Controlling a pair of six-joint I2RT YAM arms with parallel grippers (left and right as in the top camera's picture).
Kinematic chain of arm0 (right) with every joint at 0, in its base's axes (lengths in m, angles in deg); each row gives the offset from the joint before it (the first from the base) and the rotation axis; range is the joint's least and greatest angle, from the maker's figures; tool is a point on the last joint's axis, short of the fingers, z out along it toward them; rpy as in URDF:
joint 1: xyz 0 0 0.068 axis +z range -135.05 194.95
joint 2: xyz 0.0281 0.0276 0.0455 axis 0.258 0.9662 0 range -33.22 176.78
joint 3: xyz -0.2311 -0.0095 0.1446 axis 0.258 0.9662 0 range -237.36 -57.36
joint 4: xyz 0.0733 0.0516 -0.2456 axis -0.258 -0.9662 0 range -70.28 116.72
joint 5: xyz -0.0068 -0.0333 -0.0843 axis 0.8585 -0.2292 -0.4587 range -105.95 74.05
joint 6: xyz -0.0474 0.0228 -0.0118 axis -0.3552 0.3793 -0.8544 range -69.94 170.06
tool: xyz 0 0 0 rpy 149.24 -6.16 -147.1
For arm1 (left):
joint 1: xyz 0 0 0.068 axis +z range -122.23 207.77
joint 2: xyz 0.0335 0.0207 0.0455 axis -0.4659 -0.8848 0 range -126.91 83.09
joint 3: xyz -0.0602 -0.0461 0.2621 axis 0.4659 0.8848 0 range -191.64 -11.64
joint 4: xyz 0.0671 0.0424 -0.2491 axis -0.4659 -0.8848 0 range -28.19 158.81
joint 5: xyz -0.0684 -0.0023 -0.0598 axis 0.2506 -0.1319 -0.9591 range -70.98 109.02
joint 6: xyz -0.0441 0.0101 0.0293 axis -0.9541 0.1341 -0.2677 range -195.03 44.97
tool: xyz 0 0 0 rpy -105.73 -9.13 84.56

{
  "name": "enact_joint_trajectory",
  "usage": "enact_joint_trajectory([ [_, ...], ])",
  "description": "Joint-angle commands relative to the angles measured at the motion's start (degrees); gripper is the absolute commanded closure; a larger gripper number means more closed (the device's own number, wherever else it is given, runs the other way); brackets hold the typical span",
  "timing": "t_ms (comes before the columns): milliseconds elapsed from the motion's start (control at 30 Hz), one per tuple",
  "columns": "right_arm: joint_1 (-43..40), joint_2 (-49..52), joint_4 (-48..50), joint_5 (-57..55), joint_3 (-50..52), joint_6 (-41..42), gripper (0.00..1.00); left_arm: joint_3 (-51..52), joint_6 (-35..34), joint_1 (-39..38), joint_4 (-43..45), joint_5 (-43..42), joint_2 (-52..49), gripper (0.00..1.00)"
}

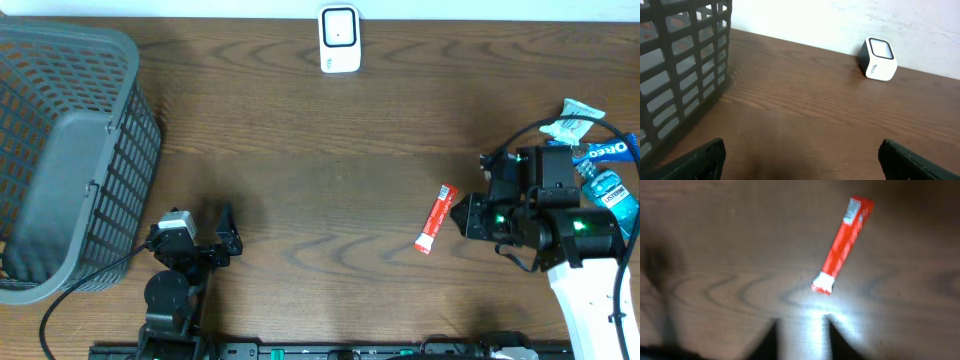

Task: Scan the item barcode

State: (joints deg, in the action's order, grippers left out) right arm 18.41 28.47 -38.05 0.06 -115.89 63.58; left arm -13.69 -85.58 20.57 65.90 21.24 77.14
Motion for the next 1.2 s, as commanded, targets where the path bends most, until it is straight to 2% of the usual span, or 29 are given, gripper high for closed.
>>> enact_joint_trajectory([
  [0, 0.0, 0.4, -2.4, -0.9, 1.8, 6.7, 0.37, 1.8, -0.3, 0.2, -0.9, 0.3, 0.1, 0.02],
  [67, 0.0, 0.6, -1.1, -1.1, 5.6, 11.7, 0.29, 1.8, -0.3, 0.2, -0.9, 0.3, 0.1, 0.02],
  [133, 0.0, 0.8, 2.9, -1.1, 11.2, 16.2, 0.29, 1.8, -0.3, 0.2, -0.9, 0.3, 0.1, 0.02],
  [367, 2.4, 1.0, 20.2, -0.9, 29.0, 25.9, 0.38, 1.8, -0.3, 0.2, -0.9, 0.3, 0.1, 0.02],
  [667, 5.6, 3.7, 31.3, -6.8, 35.8, 30.1, 0.33, 1.8, -0.3, 0.2, -0.9, 0.3, 0.1, 0.02],
  [967, 6.4, 17.0, 41.7, -8.5, 37.8, 30.6, 0.34, 1.8, -0.3, 0.2, -0.9, 0.3, 0.1, 0.02],
  [1000, 6.4, 19.2, 41.9, -8.6, 37.8, 30.6, 0.36, 1.8, -0.3, 0.2, -0.9, 0.3, 0.1, 0.02],
  [1167, 6.4, 27.3, 42.6, -8.8, 37.8, 30.6, 0.62, 1.8, -0.3, 0.2, -0.9, 0.3, 0.1, 0.02],
])
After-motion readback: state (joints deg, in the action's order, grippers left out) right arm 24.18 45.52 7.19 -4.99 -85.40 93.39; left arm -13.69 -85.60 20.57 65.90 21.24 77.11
